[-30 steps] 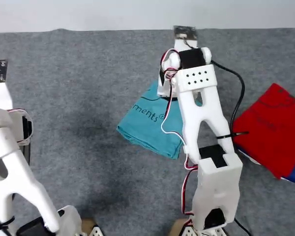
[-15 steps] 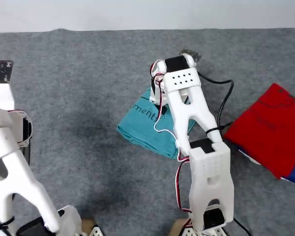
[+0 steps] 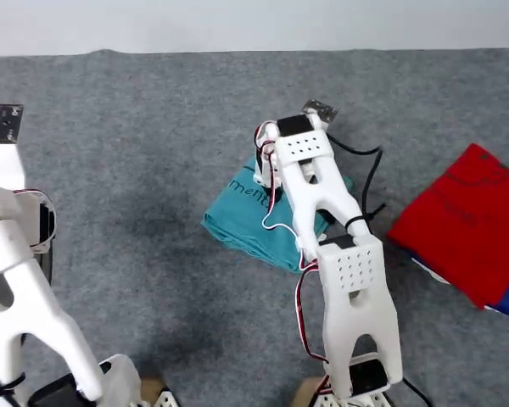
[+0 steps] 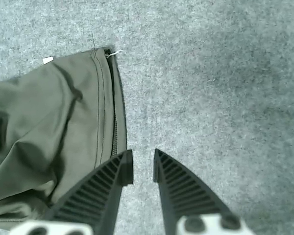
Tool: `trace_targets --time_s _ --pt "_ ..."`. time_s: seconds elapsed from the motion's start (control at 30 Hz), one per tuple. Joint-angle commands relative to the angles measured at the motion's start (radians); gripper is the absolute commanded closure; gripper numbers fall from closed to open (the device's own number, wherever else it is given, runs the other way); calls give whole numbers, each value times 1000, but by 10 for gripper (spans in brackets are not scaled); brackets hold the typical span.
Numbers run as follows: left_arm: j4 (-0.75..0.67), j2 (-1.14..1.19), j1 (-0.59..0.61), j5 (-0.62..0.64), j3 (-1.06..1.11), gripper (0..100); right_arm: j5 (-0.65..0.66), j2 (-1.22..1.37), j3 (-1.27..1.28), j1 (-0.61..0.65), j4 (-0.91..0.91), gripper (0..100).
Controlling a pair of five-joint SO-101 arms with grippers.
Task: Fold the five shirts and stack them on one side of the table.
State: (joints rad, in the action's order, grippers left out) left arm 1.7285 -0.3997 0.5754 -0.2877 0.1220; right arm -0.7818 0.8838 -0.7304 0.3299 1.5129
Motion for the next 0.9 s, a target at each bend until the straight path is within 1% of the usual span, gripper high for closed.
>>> trace_targets --time_s 0.0,0.2,0.3,0.47,0.57,0.67,0.87 --pt "20 -23 -5 -18 -5 924 -8 35 -9 1 -33 611" --pt "17 -21 -5 -18 -5 924 12 91 -32 -1 -24 743" --pt "17 -21 -6 -20 -5 924 58 94 -37 -1 -22 830" --pt "17 -21 -6 -40 -5 924 84 90 -37 -4 -22 991" --pt "17 -21 -5 -60 -5 924 91 84 -43 -35 -8 991" --pt "17 -21 -2 -78 -5 924 95 41 -83 -54 61 989" --pt "17 -23 -5 -81 -8 924 132 -117 -206 -22 243 990"
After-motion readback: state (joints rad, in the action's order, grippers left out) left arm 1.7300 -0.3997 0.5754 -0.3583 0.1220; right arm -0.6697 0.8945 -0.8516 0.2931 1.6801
